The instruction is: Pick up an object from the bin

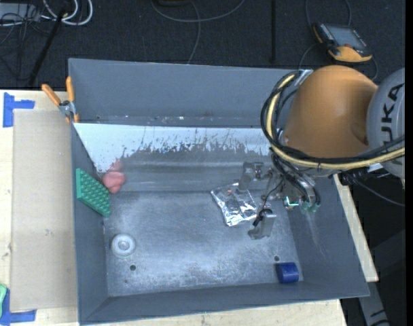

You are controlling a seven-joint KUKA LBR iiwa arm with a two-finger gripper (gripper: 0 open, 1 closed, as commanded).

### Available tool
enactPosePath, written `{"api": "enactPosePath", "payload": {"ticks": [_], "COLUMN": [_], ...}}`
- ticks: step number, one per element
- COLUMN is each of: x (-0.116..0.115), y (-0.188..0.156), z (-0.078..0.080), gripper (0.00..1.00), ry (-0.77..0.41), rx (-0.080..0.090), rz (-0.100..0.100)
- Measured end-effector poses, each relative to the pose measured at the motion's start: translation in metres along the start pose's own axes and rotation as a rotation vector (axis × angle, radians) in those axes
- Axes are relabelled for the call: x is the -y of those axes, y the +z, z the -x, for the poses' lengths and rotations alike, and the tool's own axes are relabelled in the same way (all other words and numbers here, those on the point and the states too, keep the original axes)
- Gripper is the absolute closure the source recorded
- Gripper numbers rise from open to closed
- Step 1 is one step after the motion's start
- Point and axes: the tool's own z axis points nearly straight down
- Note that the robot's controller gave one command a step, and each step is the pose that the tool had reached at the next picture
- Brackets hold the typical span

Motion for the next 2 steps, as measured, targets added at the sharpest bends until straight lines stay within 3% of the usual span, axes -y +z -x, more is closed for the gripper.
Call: {"api": "enactPosePath", "payload": {"ticks": [1,2], "x": [0.005,0.053], "y": [0.121,0.174], "z": [0.08,0.053], "gripper": [0.0,0.0], "ry": [0.168,0.153], "rx": [0.005,0.003], "rz": [0.0,0.0]}}
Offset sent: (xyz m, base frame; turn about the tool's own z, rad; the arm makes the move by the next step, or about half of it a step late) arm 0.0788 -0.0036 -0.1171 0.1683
